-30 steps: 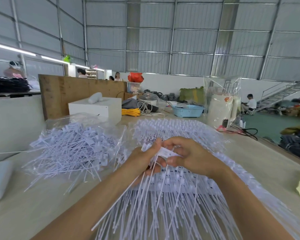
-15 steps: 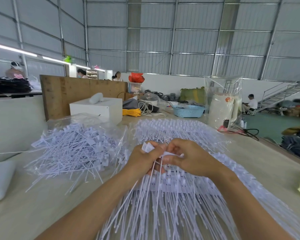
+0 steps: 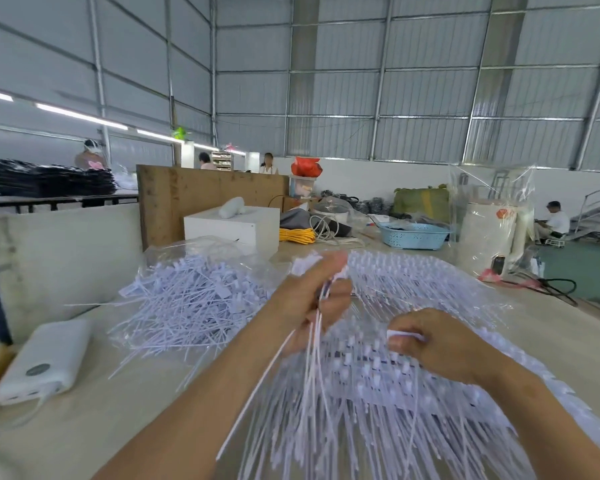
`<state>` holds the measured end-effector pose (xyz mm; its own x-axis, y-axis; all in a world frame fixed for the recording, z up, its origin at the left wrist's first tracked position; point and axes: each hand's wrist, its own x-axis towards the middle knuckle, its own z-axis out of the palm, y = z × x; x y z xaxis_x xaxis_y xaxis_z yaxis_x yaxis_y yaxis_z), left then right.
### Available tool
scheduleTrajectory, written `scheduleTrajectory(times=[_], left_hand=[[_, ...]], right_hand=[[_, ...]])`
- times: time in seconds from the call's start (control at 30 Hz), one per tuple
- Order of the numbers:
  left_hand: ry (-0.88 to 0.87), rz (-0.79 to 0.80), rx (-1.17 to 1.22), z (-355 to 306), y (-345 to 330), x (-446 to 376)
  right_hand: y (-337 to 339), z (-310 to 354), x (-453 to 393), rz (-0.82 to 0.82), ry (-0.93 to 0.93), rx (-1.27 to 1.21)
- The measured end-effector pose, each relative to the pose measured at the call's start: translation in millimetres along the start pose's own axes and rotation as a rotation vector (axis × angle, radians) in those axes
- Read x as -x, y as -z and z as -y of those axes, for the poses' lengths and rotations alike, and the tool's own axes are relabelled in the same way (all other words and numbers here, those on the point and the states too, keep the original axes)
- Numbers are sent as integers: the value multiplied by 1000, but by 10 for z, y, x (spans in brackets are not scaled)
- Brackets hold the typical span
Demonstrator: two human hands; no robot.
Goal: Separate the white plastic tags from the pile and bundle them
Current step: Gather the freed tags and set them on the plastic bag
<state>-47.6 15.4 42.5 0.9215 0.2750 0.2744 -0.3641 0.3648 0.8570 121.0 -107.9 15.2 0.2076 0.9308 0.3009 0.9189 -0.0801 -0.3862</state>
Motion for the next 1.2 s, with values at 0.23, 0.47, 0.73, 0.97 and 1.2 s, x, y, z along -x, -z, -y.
scheduleTrajectory(times=[0.23,0.47,0.73,0.97,1.2], left_hand=[[-303,-28,578,-748,373,220],[-106,-759,-383,-1122,1237,421],[446,-770,-1530,-840,1832,172],[551,-730,-2193,-816,1915,-124],[614,-735,-2283,-702,2023,-275]], right_hand=[[-128,-54,-46,42,39,-54],[-206,-140,-74,57,6,-82],[-214,-139,-116,106,-35,-61],[-214,-168,-111,100,-71,-13],[-204,-117,-106,101,-80,-23]])
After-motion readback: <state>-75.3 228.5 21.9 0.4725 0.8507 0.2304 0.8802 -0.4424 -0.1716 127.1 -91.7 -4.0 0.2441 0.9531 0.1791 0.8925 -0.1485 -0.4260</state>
